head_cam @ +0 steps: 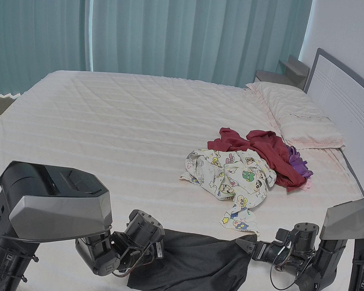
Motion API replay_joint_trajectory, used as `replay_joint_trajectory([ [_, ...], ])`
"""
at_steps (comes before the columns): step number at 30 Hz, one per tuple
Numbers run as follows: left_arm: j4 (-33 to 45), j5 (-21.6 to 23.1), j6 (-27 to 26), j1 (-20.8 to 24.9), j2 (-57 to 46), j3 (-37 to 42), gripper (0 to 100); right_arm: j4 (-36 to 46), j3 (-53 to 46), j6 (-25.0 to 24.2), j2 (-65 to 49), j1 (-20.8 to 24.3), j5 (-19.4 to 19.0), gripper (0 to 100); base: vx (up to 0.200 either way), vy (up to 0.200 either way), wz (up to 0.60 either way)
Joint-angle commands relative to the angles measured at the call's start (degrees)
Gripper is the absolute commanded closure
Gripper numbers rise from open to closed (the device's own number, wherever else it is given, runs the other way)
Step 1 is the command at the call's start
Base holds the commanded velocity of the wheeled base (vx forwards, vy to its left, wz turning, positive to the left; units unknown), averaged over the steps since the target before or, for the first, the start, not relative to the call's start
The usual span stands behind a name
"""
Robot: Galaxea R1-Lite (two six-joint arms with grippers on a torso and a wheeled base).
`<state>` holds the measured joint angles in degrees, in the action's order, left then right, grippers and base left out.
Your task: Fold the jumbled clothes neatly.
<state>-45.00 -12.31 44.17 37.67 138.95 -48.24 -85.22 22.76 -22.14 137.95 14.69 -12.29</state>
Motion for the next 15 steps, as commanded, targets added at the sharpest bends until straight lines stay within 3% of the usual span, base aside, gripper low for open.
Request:
replay_joint_trajectory([
  [1,-0.09,-1.57,0.22,-0.14,0.18,-0.37,100,-0.03,-0.08,-0.01,-0.05,0.08,-0.02,0,0.000,0.000,0.00],
  [15,-0.62,-7.46,-1.45,-4.18,0.18,-0.19,100,-0.12,0.27,-0.10,0.74,1.48,0.16,0,0.000,0.000,0.00],
])
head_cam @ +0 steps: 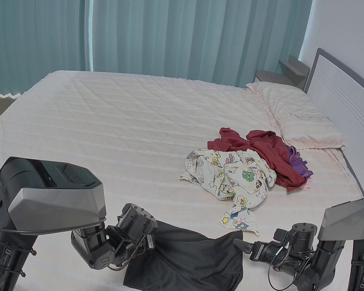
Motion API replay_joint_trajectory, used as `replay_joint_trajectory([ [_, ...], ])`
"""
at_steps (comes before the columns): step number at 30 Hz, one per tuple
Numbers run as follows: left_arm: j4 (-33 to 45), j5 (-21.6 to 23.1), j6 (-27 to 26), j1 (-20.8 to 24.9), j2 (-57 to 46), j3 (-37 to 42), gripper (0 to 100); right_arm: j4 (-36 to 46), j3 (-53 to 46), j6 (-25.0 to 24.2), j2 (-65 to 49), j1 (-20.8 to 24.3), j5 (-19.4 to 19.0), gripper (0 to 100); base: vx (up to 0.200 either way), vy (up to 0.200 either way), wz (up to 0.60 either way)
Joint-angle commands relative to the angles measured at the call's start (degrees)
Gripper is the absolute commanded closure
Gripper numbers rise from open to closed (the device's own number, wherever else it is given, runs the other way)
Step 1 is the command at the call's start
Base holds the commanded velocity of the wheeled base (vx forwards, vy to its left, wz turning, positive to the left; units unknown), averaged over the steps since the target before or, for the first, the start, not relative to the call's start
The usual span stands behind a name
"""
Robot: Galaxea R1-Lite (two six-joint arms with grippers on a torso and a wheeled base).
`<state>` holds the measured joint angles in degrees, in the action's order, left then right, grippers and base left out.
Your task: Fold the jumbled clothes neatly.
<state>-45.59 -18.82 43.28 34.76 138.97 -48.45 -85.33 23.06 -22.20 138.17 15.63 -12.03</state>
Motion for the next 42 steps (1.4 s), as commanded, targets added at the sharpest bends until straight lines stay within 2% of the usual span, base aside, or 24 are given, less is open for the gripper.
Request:
replay_joint_trajectory([
  [1,-0.02,-1.13,-0.74,-1.44,0.25,0.02,100,0.08,-0.13,-0.04,0.52,0.63,-0.18,0,0.000,0.000,0.00],
  [10,-0.90,-1.22,-0.65,-2.59,0.95,-1.12,100,0.17,-0.56,-0.04,0.79,1.77,-0.18,0,0.000,0.000,0.00],
  [11,-0.90,-1.22,-0.65,-2.59,0.95,-1.21,0,0.17,-0.56,-0.04,0.70,1.77,-0.18,0,0.000,0.000,0.00],
  [15,-0.81,-1.48,-0.65,-2.59,0.33,-0.86,0,-0.10,-1.62,0.05,0.70,1.77,-0.36,0,0.000,0.000,0.00],
  [19,-1.08,-4.29,-0.12,-1.88,-3.62,2.39,0,-0.10,-1.62,0.05,0.79,1.77,-0.36,0,0.000,0.000,0.00],
  [27,-3.71,-4.29,0.14,-1.36,-4.85,4.32,0,-0.10,-1.80,0.14,0.70,3.00,-0.36,0,0.000,0.000,0.00],
  [39,-3.89,-4.12,0.93,0.58,-6.35,9.95,0,-0.36,-2.15,0.05,0.70,3.00,-0.45,0,-0.200,0.000,0.00],
  [42,-3.98,-2.27,0.49,0.66,-6.43,10.65,0,-0.36,-2.15,0.05,0.96,3.00,-0.45,0,-0.200,0.000,0.00],
])
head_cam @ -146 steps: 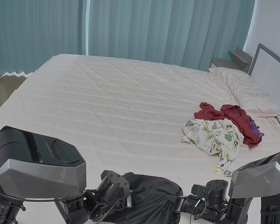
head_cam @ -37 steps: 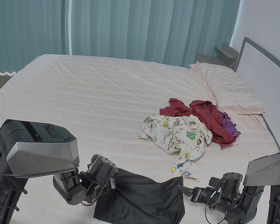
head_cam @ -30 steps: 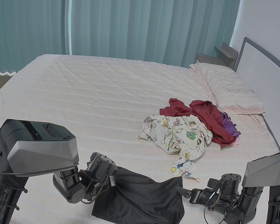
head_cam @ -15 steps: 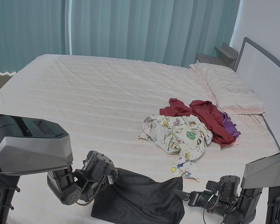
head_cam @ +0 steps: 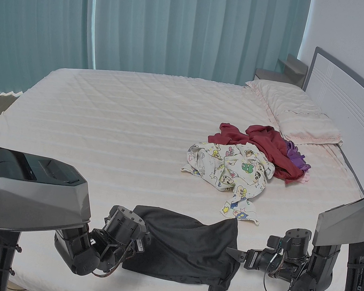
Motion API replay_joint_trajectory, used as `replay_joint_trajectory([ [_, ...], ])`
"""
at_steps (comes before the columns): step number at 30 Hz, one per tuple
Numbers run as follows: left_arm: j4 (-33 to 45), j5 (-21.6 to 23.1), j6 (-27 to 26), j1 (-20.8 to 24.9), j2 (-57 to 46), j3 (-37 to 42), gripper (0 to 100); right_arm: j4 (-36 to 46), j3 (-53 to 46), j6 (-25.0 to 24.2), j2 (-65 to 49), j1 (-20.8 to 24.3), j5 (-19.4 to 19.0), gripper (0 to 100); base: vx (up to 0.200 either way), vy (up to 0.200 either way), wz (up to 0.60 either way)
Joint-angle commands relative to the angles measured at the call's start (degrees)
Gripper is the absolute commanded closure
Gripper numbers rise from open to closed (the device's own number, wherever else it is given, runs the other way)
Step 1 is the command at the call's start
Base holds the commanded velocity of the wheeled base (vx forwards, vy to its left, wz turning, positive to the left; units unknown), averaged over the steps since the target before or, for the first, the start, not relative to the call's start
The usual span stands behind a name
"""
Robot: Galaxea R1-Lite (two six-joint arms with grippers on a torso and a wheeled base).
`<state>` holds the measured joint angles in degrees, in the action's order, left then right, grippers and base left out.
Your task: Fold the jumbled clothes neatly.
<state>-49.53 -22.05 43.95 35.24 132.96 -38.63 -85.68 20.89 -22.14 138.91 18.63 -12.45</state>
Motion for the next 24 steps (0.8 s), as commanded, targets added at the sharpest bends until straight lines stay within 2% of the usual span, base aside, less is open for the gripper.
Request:
replay_joint_trajectory([
  [1,-0.04,1.93,-0.27,0.35,-0.51,1.19,0,-0.02,0.02,-0.01,0.22,0.01,-0.03,0,0.000,0.000,0.00],
  [3,-0.04,3.07,-0.35,0.62,-0.78,2.16,0,-0.02,0.02,-0.01,0.22,0.09,-0.03,0,0.000,0.000,0.00],
  [5,-1.18,9.40,-1.41,1.50,-2.36,5.41,0,-0.02,0.02,0.08,0.57,0.18,-0.03,0,0.000,0.000,0.00],
  [7,-2.76,12.74,-2.11,1.23,-2.36,5.85,0,-0.02,0.02,0.08,0.83,0.62,-0.03,0,0.000,0.000,0.00],
  [11,-5.14,13.53,-2.90,0.44,0.10,4.79,0,-0.02,0.02,0.08,0.92,1.50,0.05,0,0.000,0.000,0.00],
  [16,-5.05,13.35,-7.82,-0.09,3.00,4.35,0,-0.02,0.02,0.08,0.92,2.55,0.05,0,0.000,0.000,0.00],
  [24,-4.87,13.09,-8.88,-0.79,5.82,0.93,0,-0.02,0.02,0.08,1.01,2.64,0.05,0,0.000,0.000,0.00],
])
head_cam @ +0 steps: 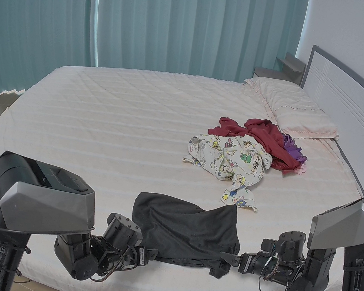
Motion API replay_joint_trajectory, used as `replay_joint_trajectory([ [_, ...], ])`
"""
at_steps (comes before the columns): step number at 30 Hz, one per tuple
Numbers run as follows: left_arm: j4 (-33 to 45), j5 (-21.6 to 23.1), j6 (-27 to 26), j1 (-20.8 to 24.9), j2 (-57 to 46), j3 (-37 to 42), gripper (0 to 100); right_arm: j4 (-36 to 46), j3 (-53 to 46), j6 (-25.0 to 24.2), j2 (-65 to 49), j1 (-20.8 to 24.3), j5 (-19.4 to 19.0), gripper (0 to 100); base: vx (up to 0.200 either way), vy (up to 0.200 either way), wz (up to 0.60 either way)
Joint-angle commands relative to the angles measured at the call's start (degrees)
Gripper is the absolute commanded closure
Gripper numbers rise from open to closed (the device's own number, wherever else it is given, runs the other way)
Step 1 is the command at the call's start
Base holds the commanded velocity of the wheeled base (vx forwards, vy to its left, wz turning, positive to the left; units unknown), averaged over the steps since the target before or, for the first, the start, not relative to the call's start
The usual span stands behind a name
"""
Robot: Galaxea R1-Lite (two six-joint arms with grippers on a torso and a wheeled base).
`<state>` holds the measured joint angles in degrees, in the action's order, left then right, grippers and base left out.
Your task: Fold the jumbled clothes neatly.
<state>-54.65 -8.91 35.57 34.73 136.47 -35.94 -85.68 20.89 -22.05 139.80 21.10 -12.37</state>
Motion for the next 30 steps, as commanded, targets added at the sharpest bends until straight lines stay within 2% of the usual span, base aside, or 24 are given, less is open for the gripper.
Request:
replay_joint_trajectory([
  [1,0.33,-0.05,-1.03,-0.54,2.39,-2.12,0,-0.02,-0.06,0.08,0.21,0.17,-0.02,0,0.000,0.000,0.00],
  [8,2.88,0.39,-1.82,-0.98,2.48,-3.88,0,-0.02,-1.91,0.96,0.30,1.13,-0.63,0,0.000,0.000,0.00],
  [10,6.40,0.47,-1.82,-0.98,2.48,-5.19,0,-0.02,-2.61,1.66,0.38,1.75,-1.95,0,0.000,0.000,0.00],
  [11,6.93,0.47,-1.73,-0.98,2.48,-5.37,100,-0.02,-2.79,1.75,0.38,1.93,-2.04,0,0.000,0.000,0.00],
  [17,6.93,0.30,-1.38,-0.98,2.48,-5.19,100,-0.02,-4.20,1.84,0.47,2.98,-3.53,0,0.000,0.000,0.00],
  [20,6.93,-1.11,-1.29,-0.81,2.22,-4.67,100,-0.02,-6.39,4.39,0.56,3.16,-6.00,0,0.000,0.000,0.00],
  [24,6.84,-4.36,-1.12,-0.63,1.87,-4.67,100,-0.02,-6.30,5.71,1.17,3.24,-6.08,0,0.000,0.000,0.00],
  [30,7.28,-4.18,-0.94,-0.28,-2.79,-0.10,100,-0.02,-6.13,5.79,1.35,3.60,-6.17,0,0.000,0.000,0.00],
])
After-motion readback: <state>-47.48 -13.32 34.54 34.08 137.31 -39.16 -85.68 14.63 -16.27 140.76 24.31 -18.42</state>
